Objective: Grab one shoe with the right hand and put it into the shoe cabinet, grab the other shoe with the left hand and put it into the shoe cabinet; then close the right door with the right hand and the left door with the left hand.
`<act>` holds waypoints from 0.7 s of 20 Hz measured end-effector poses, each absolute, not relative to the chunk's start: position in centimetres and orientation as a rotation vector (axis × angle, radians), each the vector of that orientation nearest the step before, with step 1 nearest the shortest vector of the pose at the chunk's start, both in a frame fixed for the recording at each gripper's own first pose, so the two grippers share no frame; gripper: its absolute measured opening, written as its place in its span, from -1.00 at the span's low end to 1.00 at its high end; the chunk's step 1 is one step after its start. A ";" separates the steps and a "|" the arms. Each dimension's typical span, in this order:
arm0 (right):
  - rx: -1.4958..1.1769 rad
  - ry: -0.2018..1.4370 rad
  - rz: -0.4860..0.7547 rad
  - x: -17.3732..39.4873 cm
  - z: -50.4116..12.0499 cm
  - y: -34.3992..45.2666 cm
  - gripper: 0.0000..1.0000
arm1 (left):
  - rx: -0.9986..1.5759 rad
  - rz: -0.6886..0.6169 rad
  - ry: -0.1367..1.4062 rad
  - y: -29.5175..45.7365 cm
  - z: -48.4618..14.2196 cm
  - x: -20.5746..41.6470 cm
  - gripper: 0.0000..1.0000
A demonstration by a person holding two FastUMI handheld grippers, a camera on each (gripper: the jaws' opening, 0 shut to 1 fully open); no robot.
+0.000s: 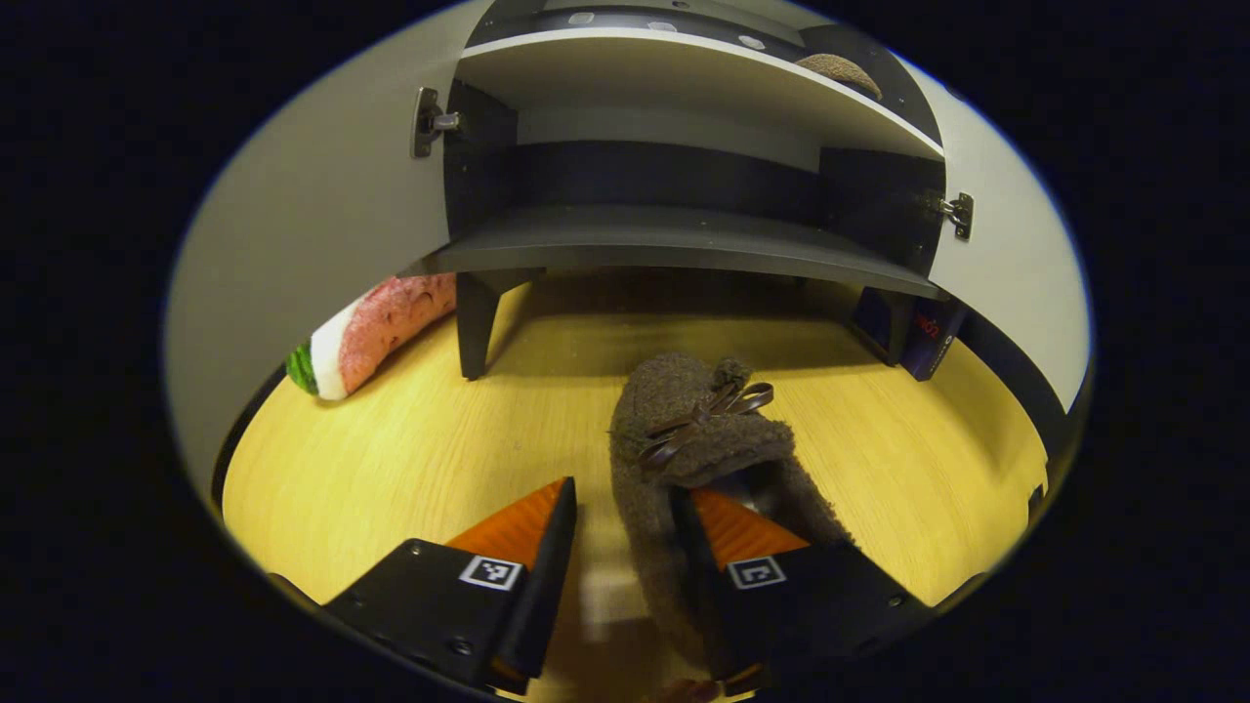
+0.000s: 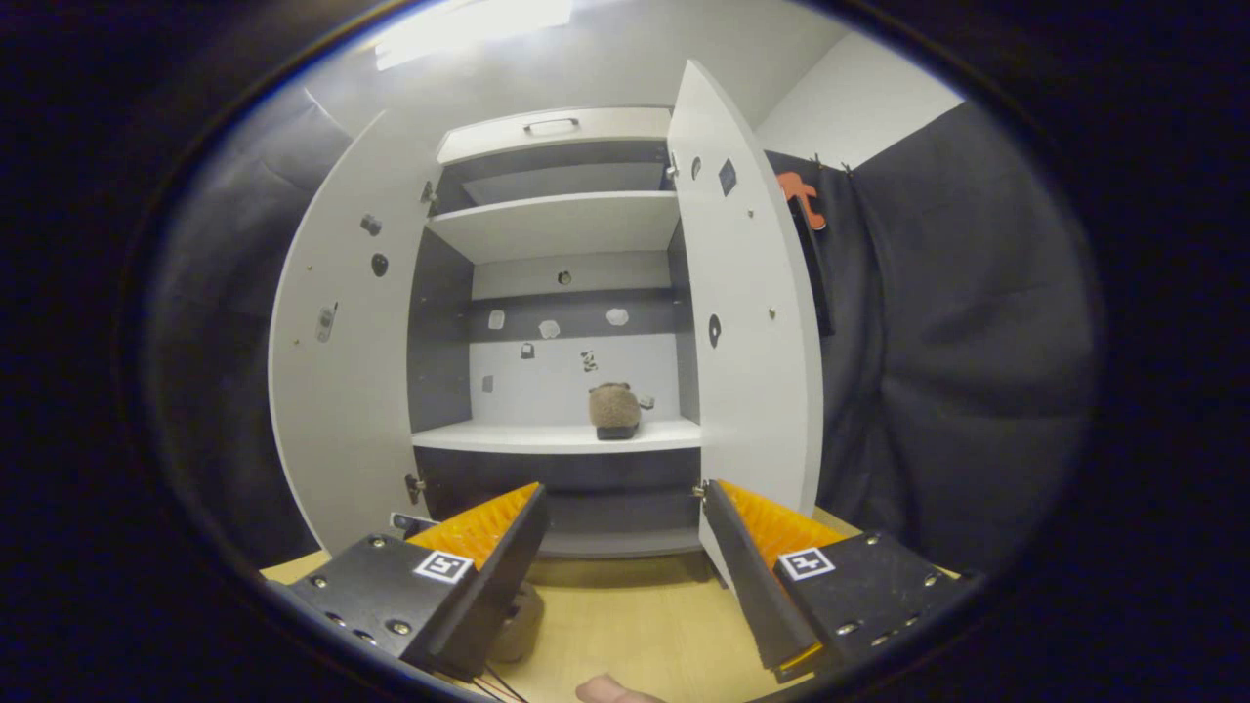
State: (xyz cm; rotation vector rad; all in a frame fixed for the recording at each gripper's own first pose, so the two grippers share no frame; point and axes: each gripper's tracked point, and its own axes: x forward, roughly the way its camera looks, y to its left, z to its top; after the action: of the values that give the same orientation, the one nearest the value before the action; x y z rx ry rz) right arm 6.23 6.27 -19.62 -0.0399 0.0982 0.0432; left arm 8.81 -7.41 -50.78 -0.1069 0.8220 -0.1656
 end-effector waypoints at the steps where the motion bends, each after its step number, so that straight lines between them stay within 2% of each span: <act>1: -0.064 0.096 0.036 6.2 -19.8 6.1 0.96 | -0.125 -0.171 0.828 -7.8 -50.8 8.8 -0.13; 2: -0.093 0.095 0.027 6.1 -20.1 5.9 0.96 | -0.110 -0.158 0.826 -7.6 -50.8 9.0 -0.31; 3: -0.117 0.099 0.021 5.8 -20.5 5.8 0.96 | -0.087 -0.151 0.834 -7.3 -51.0 8.8 -0.58; 5: -0.130 0.111 0.023 5.1 -21.0 6.0 0.96 | -0.057 -0.153 0.838 -7.0 -50.9 8.7 -0.87; 7: -0.117 0.121 0.026 4.8 -21.4 6.1 0.97 | -0.056 -0.132 0.833 -6.6 -50.5 8.3 -0.96; 10: -0.099 0.129 -0.006 4.5 -21.6 4.8 0.97 | -0.053 -0.155 0.808 -6.8 -48.9 6.9 -0.98; 14: -0.057 0.152 -0.021 4.3 -22.2 3.7 0.96 | -0.004 -0.152 0.675 -6.2 -43.1 6.4 -0.98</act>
State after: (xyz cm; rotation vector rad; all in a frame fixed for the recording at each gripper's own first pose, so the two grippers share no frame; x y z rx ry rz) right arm 4.29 3.73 -22.17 -0.0572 0.1517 -0.0214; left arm 6.36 -6.15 -43.14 -0.0039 0.6752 -0.1523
